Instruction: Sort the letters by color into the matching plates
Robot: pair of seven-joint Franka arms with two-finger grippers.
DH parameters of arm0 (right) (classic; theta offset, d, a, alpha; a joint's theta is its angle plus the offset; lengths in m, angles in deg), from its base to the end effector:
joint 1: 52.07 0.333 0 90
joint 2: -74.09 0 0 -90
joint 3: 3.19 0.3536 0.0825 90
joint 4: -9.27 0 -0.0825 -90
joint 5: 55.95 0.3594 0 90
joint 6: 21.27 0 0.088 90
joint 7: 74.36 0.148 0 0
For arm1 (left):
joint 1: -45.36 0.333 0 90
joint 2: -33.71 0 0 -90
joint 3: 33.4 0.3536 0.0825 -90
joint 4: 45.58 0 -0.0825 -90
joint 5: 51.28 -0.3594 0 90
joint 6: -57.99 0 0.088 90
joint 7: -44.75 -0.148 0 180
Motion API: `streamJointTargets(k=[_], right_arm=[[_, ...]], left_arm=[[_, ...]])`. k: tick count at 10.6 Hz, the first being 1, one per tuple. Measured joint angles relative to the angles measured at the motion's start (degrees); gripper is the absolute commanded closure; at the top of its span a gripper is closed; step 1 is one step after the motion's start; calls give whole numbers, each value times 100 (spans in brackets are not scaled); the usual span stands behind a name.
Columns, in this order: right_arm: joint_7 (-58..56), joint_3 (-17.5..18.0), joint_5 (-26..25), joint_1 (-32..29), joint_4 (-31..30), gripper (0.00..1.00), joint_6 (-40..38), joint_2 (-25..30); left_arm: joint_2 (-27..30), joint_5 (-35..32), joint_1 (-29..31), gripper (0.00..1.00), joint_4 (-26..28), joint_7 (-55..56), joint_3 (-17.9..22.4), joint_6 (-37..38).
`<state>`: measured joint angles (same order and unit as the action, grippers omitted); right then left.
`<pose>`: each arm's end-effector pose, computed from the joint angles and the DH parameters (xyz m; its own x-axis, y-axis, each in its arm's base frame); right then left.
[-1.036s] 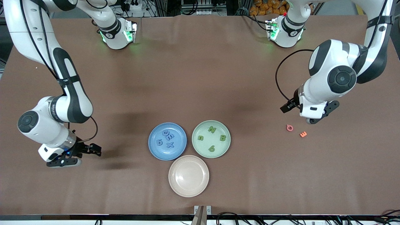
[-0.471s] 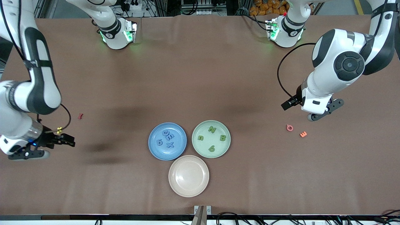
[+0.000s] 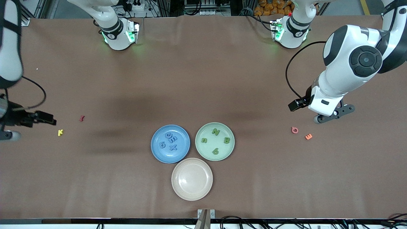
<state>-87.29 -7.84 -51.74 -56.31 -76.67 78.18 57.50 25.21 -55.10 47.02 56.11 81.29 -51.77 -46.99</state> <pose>0.6234 -0.0817 0.4990 0.9973 0.0604 -0.0408 0.0579 -0.9966 -0.0592 0.5534 -0.1490 0.4725 0.9447 0.3229 -0.0571 0.3194 -0.9456 -0.0624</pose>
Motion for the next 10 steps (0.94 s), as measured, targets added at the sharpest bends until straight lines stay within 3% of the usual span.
streamJointTargets(k=[2,4,10], right_arm=[[1,-173,0,-1,397,0,-1070,375],[1,-248,0,-1,581,0,-1591,571],[545,-282,8,126,1149,0,-2389,1031]], left_arm=[[-2,0,-1,0,-21,-26,0,4],[-5,0,-2,0,-23,-27,-1,5],[-19,0,-6,0,-21,-28,-2,6]])
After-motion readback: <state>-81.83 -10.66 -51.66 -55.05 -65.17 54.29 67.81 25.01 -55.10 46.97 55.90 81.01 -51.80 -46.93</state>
